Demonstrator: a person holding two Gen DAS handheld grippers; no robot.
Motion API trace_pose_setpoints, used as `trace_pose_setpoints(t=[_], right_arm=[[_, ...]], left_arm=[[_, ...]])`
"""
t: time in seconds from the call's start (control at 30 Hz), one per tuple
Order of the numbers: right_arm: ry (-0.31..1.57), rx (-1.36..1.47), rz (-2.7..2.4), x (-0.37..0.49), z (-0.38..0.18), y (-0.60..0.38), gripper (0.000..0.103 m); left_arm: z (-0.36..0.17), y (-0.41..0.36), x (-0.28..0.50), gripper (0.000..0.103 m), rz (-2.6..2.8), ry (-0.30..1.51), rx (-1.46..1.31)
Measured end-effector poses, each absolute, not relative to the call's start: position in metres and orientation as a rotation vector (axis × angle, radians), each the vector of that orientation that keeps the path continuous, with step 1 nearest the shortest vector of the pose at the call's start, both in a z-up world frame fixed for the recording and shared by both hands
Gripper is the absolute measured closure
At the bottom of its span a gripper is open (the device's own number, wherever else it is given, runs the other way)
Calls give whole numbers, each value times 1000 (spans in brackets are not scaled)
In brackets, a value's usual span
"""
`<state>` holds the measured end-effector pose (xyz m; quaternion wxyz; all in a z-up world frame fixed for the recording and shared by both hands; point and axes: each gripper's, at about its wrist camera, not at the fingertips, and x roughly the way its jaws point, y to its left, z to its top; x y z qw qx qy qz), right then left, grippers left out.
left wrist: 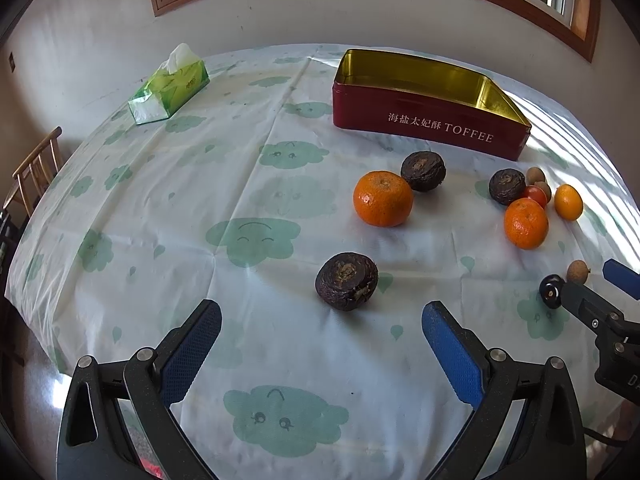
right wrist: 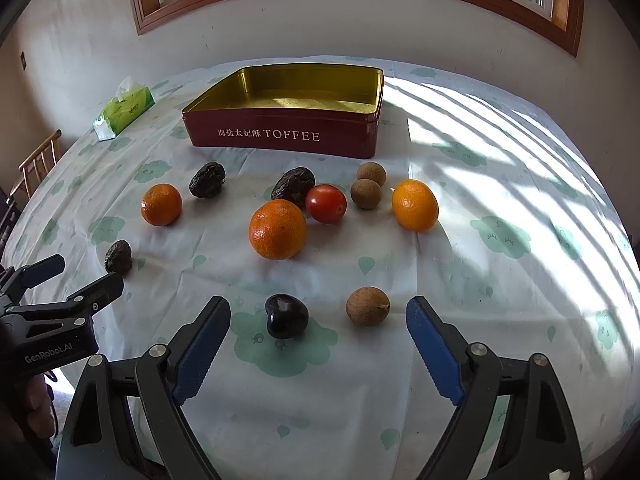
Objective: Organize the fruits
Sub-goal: 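Move left tool toward dark brown fruit while right tool approaches brown kiwi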
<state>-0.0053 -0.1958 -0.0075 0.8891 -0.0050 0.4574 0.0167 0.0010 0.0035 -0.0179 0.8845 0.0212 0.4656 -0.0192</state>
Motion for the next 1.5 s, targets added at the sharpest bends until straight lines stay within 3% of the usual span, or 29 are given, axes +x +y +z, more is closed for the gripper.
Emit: trace_pose_setpoints(t=[0.93, 1.5], right_arm=[[958, 16, 20, -10, -7, -209, 24], [978, 39, -4, -14, -13, -221, 30]], left_arm=[[-17, 2, 0, 3, -41, 972, 43], [-20, 3, -4, 9, -42, 979, 43]])
